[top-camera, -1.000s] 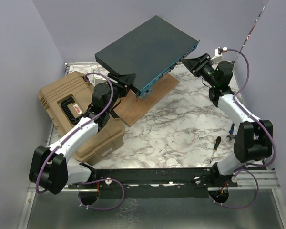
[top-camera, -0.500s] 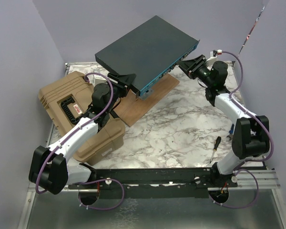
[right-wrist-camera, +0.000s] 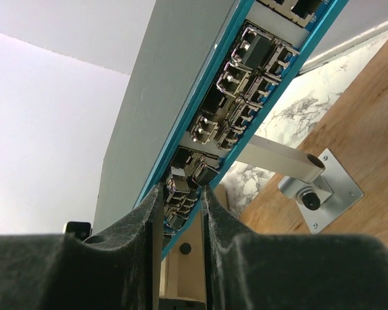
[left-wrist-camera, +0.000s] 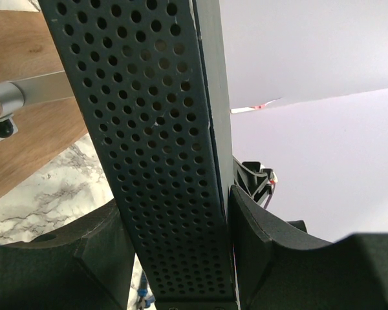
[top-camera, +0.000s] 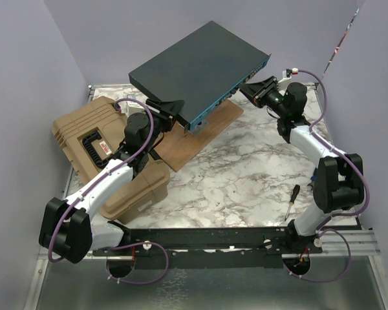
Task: Insert the plug into the switch port
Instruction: Adjust the plug at the switch port.
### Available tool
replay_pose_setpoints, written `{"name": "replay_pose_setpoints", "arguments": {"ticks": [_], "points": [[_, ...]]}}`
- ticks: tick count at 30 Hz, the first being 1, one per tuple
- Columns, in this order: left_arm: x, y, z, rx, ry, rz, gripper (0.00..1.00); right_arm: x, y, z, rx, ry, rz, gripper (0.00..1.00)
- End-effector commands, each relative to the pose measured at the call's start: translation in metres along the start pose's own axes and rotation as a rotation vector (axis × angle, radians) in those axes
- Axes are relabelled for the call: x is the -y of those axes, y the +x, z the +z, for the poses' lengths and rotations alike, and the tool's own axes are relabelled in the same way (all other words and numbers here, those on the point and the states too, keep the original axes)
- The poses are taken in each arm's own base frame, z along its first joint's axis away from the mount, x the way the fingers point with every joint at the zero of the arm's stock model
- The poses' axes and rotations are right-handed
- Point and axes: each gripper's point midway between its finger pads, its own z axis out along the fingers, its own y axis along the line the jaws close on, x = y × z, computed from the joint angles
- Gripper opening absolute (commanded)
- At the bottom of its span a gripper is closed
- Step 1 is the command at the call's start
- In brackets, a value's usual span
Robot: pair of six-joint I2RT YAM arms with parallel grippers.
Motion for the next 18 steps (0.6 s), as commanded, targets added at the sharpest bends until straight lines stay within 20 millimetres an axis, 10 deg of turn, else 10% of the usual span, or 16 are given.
{"name": "replay_pose_setpoints", "arguments": {"ticks": [1, 18], "points": [[0.011, 0.001, -0.018, -0.017, 0.036, 0.056, 0.00, -0.032, -0.012, 0.000, 0.023, -0.054, -0.072, 0.17], [0.008, -0.001, -0.021, -0.002, 0.027, 0.067, 0.00, -0.053, -0.022, -0.016, 0.028, -0.018, -0.086, 0.21]]}}
